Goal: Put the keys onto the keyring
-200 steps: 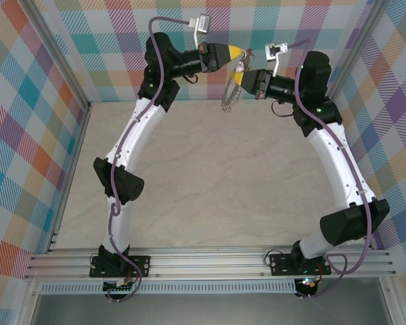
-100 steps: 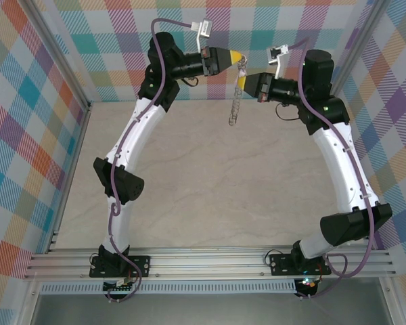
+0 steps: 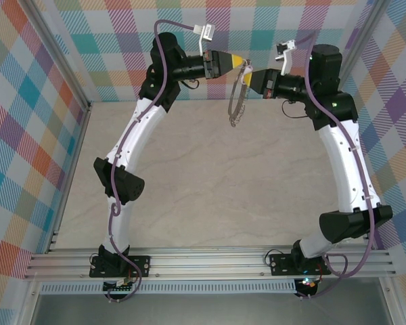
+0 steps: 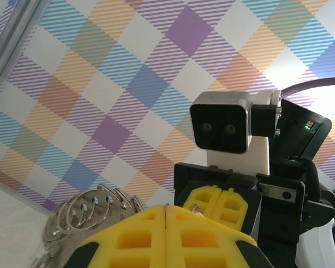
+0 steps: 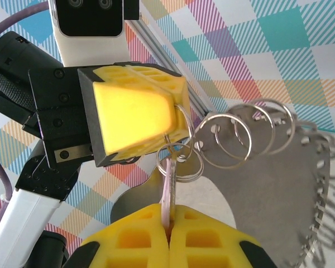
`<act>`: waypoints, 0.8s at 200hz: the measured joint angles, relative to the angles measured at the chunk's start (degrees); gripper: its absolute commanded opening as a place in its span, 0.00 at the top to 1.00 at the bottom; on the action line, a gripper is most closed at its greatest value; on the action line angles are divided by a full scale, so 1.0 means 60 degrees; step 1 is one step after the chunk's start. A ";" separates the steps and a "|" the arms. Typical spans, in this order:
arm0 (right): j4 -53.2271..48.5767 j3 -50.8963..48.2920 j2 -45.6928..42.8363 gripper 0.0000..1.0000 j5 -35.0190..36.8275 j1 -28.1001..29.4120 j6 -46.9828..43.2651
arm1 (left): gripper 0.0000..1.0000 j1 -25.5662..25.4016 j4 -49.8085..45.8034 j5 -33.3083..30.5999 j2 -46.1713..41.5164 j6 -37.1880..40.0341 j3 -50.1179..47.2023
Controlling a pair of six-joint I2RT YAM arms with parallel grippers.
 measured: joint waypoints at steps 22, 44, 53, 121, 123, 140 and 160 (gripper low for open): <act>-0.0280 0.0375 0.0226 1.00 -0.0044 -0.0025 -0.0189 | 1.00 0.0000 -0.0120 -0.0004 0.0000 0.0036 0.0000; -0.0721 0.0867 0.0499 1.00 -0.0109 -0.0044 -0.0430 | 1.00 0.0000 -0.0175 -0.0004 0.0000 0.0113 0.0000; -0.0900 0.1082 0.0594 1.00 -0.0113 -0.0044 -0.0546 | 1.00 0.0000 -0.0211 -0.0004 0.0000 0.0175 0.0000; -0.2342 0.2288 0.1282 1.00 -0.0149 -0.0047 -0.1494 | 1.00 0.0000 -0.0801 -0.0007 -0.0004 0.0721 0.0000; -0.2361 0.2288 0.1286 1.00 -0.0164 -0.0047 -0.1501 | 1.00 0.0000 -0.0820 -0.0007 -0.0004 0.0736 0.0000; -0.2495 0.2291 0.1311 1.00 -0.0193 -0.0047 -0.1592 | 1.00 0.0000 -0.0925 -0.0011 -0.0004 0.0794 0.0000; -0.2535 0.2262 0.1315 1.00 -0.0211 -0.0047 -0.1679 | 1.00 0.0000 -0.0962 -0.0029 -0.0004 0.0820 0.0000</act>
